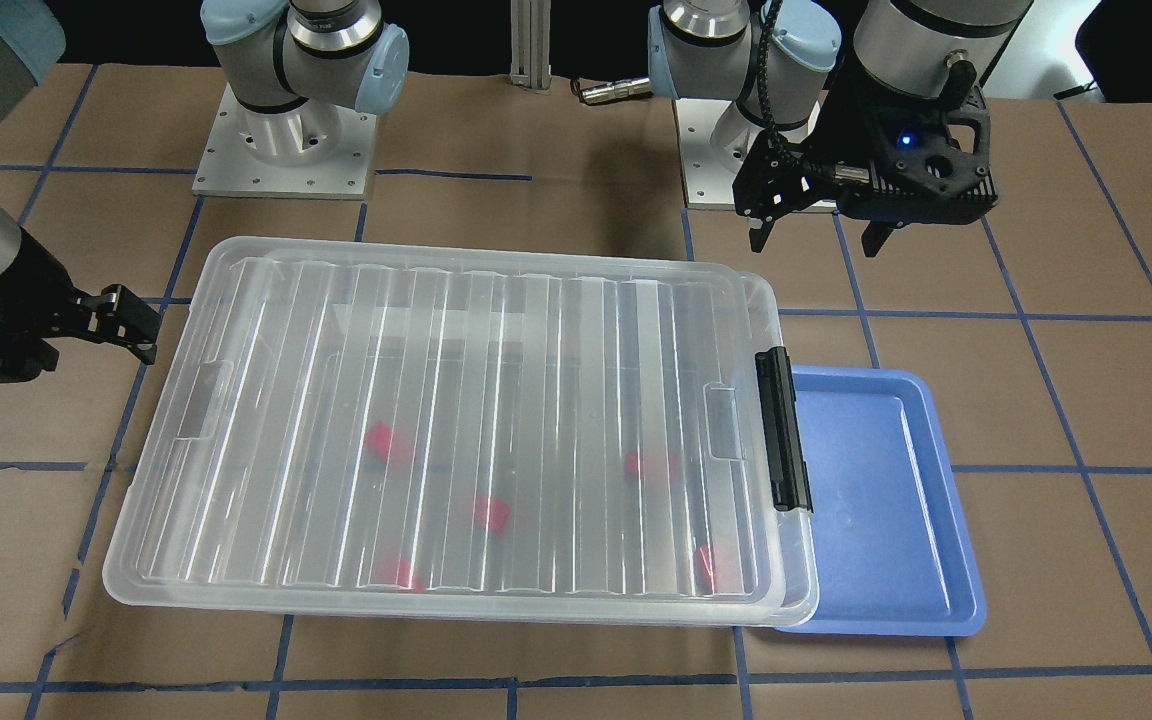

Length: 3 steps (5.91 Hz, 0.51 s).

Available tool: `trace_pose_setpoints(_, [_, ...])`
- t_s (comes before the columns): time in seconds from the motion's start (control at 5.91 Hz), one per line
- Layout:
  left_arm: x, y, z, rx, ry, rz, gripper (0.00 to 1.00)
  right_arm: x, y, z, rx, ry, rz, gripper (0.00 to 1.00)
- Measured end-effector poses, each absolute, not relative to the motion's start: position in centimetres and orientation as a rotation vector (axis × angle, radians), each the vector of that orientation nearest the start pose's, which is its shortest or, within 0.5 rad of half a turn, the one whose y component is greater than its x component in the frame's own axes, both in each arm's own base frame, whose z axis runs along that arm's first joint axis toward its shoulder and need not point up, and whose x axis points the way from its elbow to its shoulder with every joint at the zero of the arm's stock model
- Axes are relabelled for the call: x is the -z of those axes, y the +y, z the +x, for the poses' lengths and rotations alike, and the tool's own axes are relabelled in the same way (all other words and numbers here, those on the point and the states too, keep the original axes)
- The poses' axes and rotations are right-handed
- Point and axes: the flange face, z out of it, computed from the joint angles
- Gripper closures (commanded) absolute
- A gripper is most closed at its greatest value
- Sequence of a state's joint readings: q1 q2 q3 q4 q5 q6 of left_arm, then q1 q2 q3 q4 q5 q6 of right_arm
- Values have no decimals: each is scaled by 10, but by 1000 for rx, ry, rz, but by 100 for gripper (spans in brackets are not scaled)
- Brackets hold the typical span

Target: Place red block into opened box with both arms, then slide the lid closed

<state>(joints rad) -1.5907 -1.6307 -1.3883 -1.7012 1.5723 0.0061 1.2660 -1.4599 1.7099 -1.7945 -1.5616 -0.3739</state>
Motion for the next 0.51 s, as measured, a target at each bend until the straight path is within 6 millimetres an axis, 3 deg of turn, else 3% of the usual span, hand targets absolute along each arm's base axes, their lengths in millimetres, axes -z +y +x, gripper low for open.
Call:
trace_pose_setpoints(0.34, [-534,-511,-143,-12,3140,41,2,-447,-548,-26,13,3139,21,0])
trace_pose_setpoints(0.51, [-534,-511,-143,-12,3140,41,2,-467,-543,-4,18,3137,111,0])
